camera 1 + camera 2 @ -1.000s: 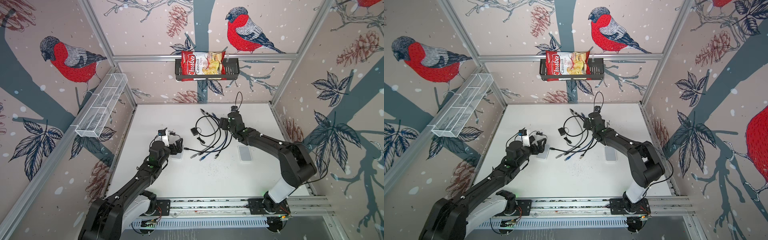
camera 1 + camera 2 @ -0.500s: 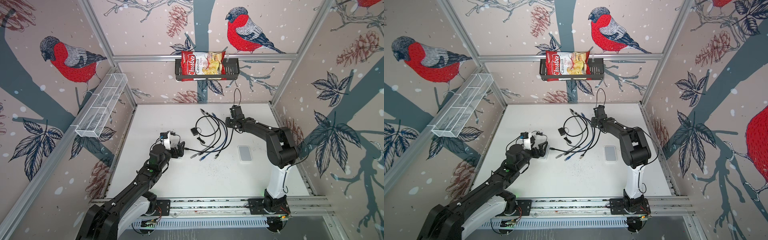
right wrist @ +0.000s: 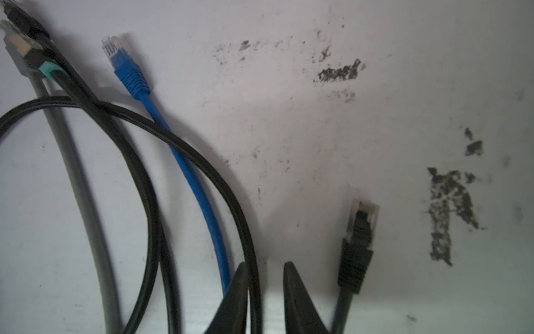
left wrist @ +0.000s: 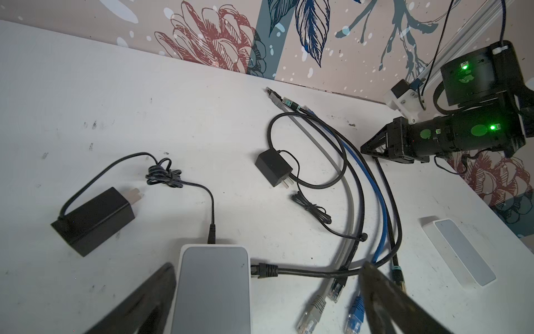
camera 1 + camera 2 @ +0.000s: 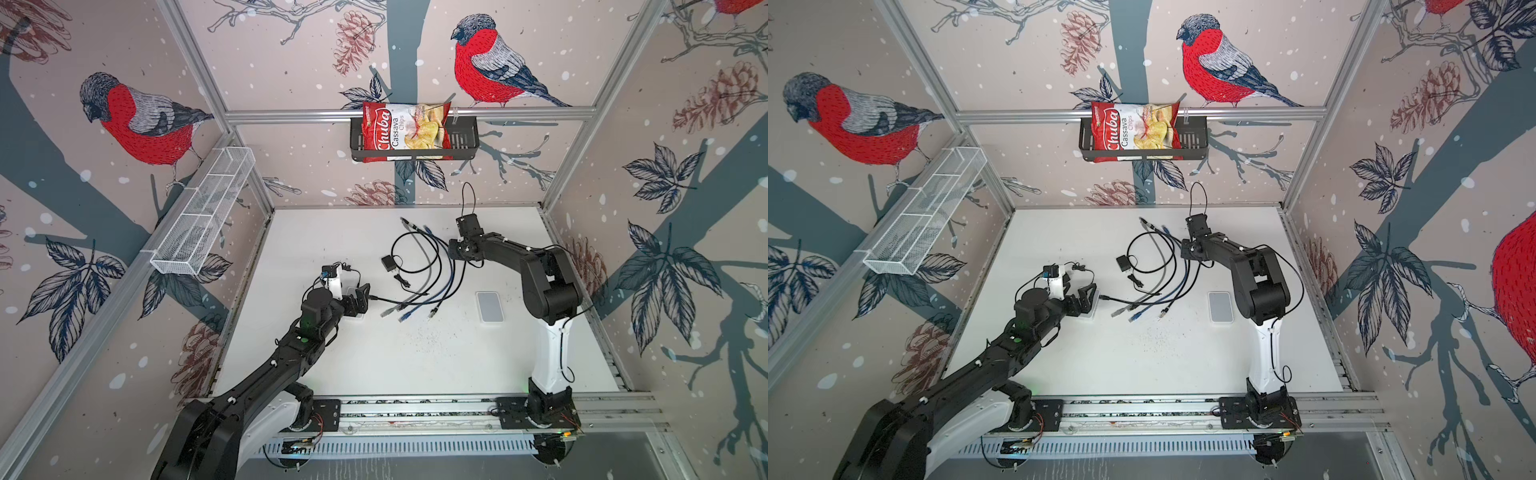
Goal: Insert the plug into the switch port
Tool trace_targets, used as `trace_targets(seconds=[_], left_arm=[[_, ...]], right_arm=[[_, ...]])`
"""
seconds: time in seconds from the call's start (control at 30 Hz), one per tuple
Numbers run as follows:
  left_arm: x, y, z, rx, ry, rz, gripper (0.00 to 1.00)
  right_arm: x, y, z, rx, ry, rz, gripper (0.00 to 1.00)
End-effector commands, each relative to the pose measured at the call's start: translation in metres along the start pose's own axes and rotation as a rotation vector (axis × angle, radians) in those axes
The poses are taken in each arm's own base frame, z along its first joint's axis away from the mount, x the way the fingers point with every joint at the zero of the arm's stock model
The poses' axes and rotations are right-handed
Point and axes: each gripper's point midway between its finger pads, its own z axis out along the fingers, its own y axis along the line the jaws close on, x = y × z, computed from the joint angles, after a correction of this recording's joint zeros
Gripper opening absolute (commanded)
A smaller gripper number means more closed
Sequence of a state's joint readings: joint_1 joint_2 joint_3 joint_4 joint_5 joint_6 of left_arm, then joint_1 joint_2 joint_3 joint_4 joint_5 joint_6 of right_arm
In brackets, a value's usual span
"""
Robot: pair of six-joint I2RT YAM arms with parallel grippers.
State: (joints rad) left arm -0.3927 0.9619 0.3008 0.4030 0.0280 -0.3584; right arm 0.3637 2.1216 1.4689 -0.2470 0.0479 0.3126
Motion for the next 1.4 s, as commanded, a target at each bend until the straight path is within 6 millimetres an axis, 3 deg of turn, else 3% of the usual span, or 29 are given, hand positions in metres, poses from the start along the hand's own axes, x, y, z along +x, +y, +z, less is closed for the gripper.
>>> trace_targets(seconds=[0.0,0.23,0.43,0.53,0.7,0.87,1.03,1.37], left_arm=[[-0.011,-0.003,0.001,0.011,-0.042,0.022,0.97],[-0.009,-0.001,0.003,0.002,-0.036,0.025,0.97],[-0.007,0.000,0.003,-0.002,-0.033,0.026,0.97],[-0.006,0.000,0.003,-0.001,-0.033,0.026,0.97],[-0.006,0.000,0.003,-0.003,-0.033,0.030,0.97],[-0.004,0.002,0.002,-0.011,-0.031,0.033,0.97],[-0.003,0.004,0.000,-0.019,-0.034,0.033,0.97],[-0.003,0.006,-0.001,-0.028,-0.042,0.034,0.97]], right_arm=[[0.004,0.001,0.004,-0.005,0.023,-0.018,0.24],[0.009,-0.002,0.013,0.018,0.052,-0.026,0.23],[0.011,-0.002,0.017,0.065,0.062,-0.056,0.10],[0.008,-0.001,0.017,0.085,0.048,-0.070,0.02],[-0.007,-0.009,0.012,0.140,-0.025,-0.046,0.00],[-0.032,-0.020,-0.009,0.214,-0.144,-0.027,0.00],[-0.058,-0.031,-0.044,0.296,-0.260,-0.046,0.00],[-0.084,-0.040,-0.094,0.422,-0.383,-0.048,0.00]])
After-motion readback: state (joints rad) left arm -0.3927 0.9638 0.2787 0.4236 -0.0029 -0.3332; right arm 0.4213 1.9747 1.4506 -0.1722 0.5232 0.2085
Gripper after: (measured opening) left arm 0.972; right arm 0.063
